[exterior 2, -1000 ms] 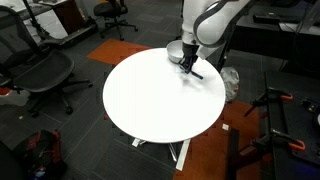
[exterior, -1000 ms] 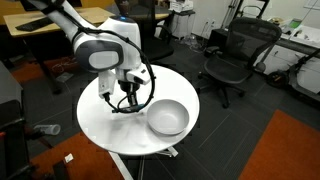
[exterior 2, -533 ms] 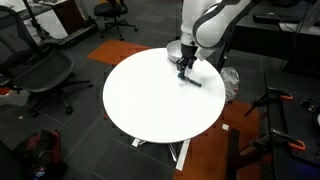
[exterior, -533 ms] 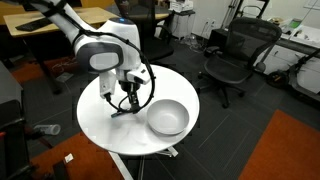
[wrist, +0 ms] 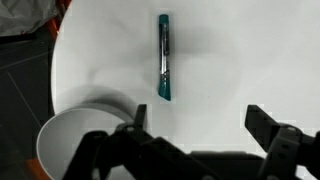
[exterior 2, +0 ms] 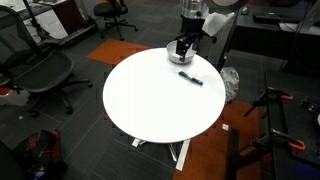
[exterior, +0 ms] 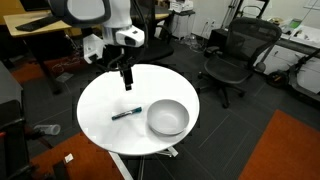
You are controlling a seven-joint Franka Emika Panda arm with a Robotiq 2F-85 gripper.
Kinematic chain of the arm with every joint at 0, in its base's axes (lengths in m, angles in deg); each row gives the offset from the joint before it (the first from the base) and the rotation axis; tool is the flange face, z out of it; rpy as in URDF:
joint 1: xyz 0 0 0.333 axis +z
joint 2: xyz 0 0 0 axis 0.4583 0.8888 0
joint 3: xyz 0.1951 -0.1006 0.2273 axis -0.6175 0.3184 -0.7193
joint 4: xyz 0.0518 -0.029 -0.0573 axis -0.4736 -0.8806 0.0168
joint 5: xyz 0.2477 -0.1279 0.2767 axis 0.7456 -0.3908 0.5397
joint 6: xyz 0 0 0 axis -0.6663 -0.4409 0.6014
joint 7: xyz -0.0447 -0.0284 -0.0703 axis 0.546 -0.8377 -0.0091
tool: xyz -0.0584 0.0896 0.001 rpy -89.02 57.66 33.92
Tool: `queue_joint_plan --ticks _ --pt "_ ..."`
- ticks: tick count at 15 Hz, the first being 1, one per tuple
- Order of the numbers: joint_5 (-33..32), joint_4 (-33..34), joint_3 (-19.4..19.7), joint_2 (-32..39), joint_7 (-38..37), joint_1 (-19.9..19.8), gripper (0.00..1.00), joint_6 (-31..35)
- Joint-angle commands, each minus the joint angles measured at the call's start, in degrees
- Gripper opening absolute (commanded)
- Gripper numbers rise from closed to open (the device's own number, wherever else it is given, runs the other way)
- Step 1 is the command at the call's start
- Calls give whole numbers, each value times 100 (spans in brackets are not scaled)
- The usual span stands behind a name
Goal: Remove the marker from the grey bowl
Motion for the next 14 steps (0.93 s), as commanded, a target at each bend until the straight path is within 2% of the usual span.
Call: queue_joint_plan --ticks 1,4,8,14 --pt "-183 -344 -84 -1017 3 5 100 -791" --pt "-141 -303 -186 -1514 91 -43 100 -1397" --pt "-125 -234 -260 -1875 146 -78 100 -1846" --pt "-78 -87 -271 -1683 73 -97 100 -1772"
